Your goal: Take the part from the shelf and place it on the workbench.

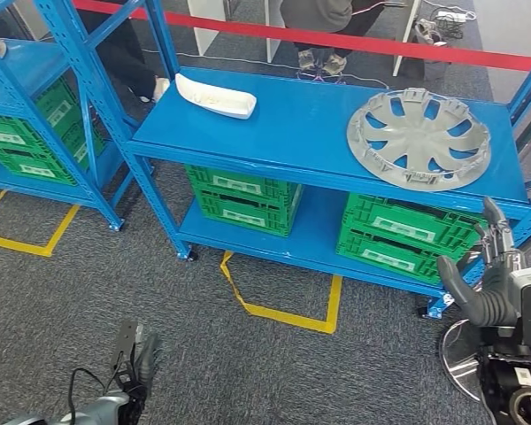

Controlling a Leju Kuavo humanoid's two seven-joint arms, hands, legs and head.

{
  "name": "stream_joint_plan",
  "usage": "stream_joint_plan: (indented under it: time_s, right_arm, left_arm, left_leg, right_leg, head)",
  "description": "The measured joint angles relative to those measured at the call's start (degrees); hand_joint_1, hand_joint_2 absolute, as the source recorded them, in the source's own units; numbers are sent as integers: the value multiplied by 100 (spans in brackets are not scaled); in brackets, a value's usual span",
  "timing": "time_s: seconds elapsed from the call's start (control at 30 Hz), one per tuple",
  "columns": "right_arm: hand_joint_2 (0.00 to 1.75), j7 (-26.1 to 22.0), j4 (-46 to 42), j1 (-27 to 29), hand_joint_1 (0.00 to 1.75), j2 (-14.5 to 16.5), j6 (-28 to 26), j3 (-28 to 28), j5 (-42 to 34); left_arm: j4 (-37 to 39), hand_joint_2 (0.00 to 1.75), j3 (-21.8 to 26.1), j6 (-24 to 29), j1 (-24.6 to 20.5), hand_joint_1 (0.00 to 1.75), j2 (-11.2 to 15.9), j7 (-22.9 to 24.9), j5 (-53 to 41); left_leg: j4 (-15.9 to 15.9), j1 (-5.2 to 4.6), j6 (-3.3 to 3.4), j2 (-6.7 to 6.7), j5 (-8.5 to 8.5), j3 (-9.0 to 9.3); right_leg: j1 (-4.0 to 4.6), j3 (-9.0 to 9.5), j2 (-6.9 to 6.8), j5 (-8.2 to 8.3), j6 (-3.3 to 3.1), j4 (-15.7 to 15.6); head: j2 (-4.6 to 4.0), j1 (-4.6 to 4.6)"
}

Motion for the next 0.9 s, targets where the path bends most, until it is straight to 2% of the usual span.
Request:
stream_joint_plan:
  time_s: [0.07, 0.13, 0.27, 0.47, 0.9]
  right_arm:
    - [0, 33, -81, 0, 0, -40, 5, -34, 33]
    - [0, 79, -152, 0, 0, -70, 34, -53, 43]
    - [175, 214, -268, 1, 0, -119, 59, -63, 127]
    - [175, 157, -344, 19, 0, -167, 120, -72, 147]
    - [175, 102, -344, 81, 0, -169, 231, -89, 165]
  left_arm:
    - [0, 0, 0, -15, 0, 0, 4, -8, -2]
    - [0, 0, 0, -28, 2, 0, 5, -26, 6]
    - [0, 0, 0, -41, 11, 0, 15, -80, -17]
    - [0, 0, 2, -304, 26, 0, 25, 44, 13]
    - [0, 0, 8, -464, 33, 0, 36, 116, 93]
  left_leg:
    - [0, 0, 0, 0, 0, 0]
    - [0, 0, 0, 0, 0, 0]
    - [0, 0, 1, 0, 0, -1]
    - [0, 0, 1, 0, 0, 0]
    - [0, 0, 1, 0, 0, -1]
  right_leg:
    - [0, 0, 0, 0, 0, 0]
    - [0, 0, 0, 0, 0, 0]
    - [0, 0, 0, 0, 0, 0]
    - [0, 0, 0, 0, 0, 0]
    - [0, 0, 0, 0, 0, 0]
  head:
    - [0, -1]
    - [0, -1]
    - [0, 1]
    - [0, -1]
    - [0, 0]
